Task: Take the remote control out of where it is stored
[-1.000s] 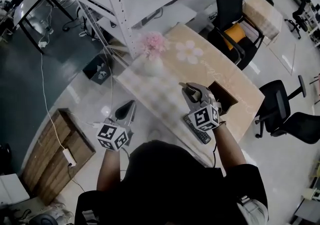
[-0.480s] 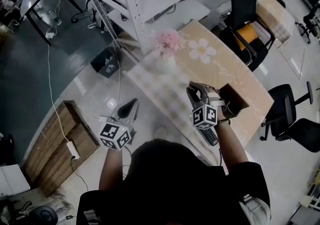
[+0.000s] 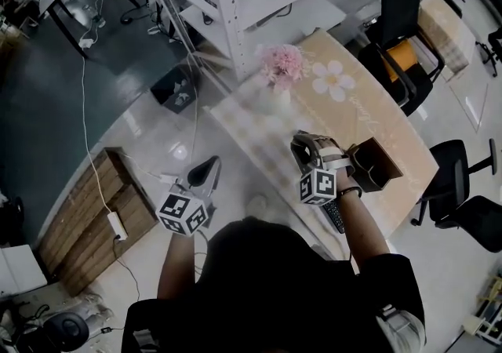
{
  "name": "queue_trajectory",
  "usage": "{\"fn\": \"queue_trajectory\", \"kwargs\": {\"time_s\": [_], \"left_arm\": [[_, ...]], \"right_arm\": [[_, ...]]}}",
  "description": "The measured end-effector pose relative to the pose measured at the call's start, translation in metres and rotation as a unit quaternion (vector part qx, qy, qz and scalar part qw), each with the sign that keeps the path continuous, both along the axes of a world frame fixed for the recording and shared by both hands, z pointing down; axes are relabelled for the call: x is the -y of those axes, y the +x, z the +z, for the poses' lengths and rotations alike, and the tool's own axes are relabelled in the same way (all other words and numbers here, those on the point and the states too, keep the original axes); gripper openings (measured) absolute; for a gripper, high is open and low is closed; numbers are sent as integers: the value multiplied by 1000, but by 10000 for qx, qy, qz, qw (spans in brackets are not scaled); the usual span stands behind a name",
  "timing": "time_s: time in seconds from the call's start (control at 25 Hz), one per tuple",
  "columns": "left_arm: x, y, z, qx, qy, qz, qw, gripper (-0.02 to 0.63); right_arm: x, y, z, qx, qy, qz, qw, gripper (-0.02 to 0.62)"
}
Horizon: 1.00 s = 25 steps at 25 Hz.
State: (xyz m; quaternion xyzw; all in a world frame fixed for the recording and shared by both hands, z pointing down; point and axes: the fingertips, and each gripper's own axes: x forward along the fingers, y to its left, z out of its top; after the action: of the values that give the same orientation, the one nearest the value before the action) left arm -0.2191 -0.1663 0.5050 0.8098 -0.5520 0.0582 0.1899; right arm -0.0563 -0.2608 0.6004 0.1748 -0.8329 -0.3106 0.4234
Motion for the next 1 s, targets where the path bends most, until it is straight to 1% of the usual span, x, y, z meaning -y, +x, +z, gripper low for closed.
{"fn": "queue_trajectory", "kwargs": {"time_s": [0.12,0.4,0.6,0.8,1.0], "left_arm": [[-1,-9,5,-27,-47,-93,9999,2],[-5,-29,15,-65,-158,-301,9994,2],[-10,-43,18,-82,-192,-445,9988,2],[-17,-58,24,-51,-199,-552,9983,2],[-19,-72,28,-56,-244,-639,9976,2]], "right_arm": [[0,-12,8,-120,33,-168,9998,95],[-4,-44,23,-225,21,-537,9983,94],[-2,-65,34,-392,43,-720,9966,94],[-1,-79,51,-492,-93,-788,9956,101],[5,-90,66,-691,-198,-827,9940,106]]}}
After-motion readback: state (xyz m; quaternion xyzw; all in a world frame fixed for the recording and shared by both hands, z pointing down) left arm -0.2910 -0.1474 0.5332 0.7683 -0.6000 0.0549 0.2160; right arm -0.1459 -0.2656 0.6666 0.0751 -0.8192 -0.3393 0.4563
